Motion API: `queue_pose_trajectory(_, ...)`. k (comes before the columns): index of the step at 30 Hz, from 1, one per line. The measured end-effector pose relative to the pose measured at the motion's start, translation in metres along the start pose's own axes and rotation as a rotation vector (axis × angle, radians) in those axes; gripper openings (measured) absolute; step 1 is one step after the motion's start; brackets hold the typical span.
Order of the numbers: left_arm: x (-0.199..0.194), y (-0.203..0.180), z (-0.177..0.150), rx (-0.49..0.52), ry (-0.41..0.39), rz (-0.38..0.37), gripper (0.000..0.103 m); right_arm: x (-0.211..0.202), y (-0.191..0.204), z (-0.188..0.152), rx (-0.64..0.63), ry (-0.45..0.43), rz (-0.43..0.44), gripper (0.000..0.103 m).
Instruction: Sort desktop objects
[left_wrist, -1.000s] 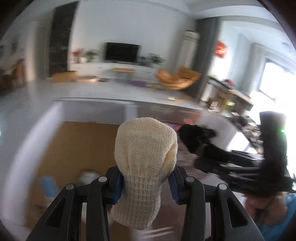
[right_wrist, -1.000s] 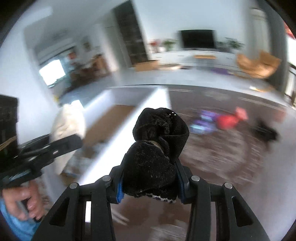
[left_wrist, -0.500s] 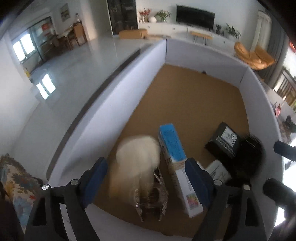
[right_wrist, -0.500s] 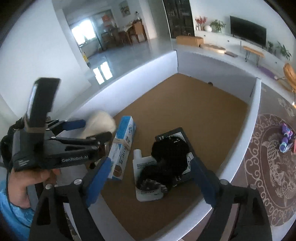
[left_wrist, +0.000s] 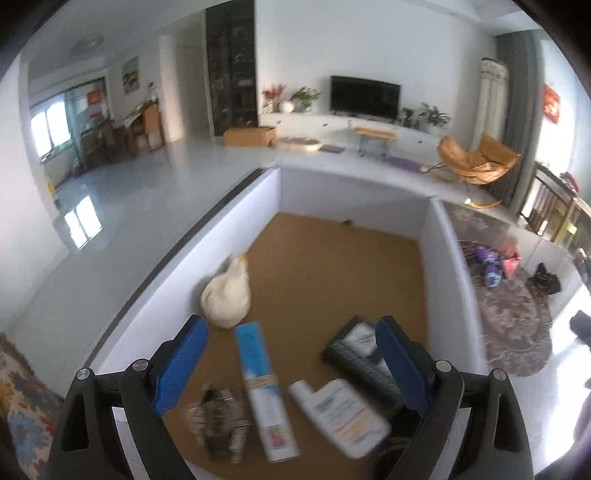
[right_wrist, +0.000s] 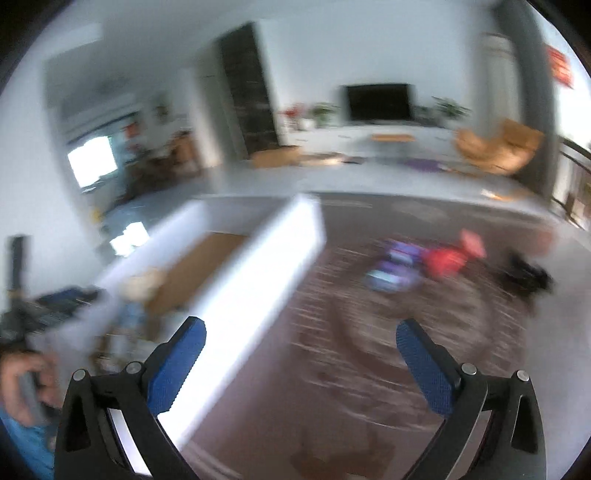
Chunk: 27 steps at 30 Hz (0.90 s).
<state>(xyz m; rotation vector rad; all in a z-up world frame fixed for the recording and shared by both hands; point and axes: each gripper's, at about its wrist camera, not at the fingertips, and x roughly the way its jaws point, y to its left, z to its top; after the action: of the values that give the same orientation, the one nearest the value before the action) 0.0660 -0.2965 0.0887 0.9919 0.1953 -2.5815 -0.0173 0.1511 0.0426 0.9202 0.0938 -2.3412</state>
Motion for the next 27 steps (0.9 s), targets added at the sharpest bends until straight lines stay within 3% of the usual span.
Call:
queue_pose_trajectory(5, -0.029, -0.049, 0.008, 0.042, -0.045, -0.128, 0.093, 0.014, -0.111, -0.049, 0.122, 0.089, -0.262, 0.103)
queue_pose_trajectory(7, -0.044, -0.079, 0.007, 0.077, -0.058, -0.204, 0.093, 0.017, -0.144, -0.064, 0.162, 0.149, -0.319, 0.103)
queue_pose_trajectory(11, -0.072, -0.145, -0.001, 0.151, -0.067, -0.354, 0.093, 0.019, -0.186, -0.08, 0.214, 0.219, -0.35, 0.103)
queue_pose_trajectory(14, -0.086, -0.197, -0.013, 0.199, -0.043, -0.495, 0.103, 0.028, -0.188, -0.079, 0.161, 0.219, -0.361, 0.103)
queue_pose_trajectory(16, -0.082, -0.232, -0.026, 0.233, -0.01, -0.561, 0.103, 0.033, -0.182, -0.073, 0.131, 0.227, -0.357, 0.103)
queue_pose_trajectory(19, -0.055, -0.276, -0.046, 0.277, 0.021, -0.551, 0.103, 0.041, -0.181, -0.066, 0.116, 0.233, -0.337, 0.103)
queue_pose_trajectory(22, -0.012, -0.313, -0.062, 0.31, 0.028, -0.462, 0.103, 0.055, -0.179, -0.063, 0.12, 0.228, -0.342, 0.103)
queue_pose_trajectory(27, 0.058, -0.333, -0.075, 0.271, 0.13, -0.423, 0.103, 0.055, -0.178, -0.063, 0.121, 0.228, -0.345, 0.103)
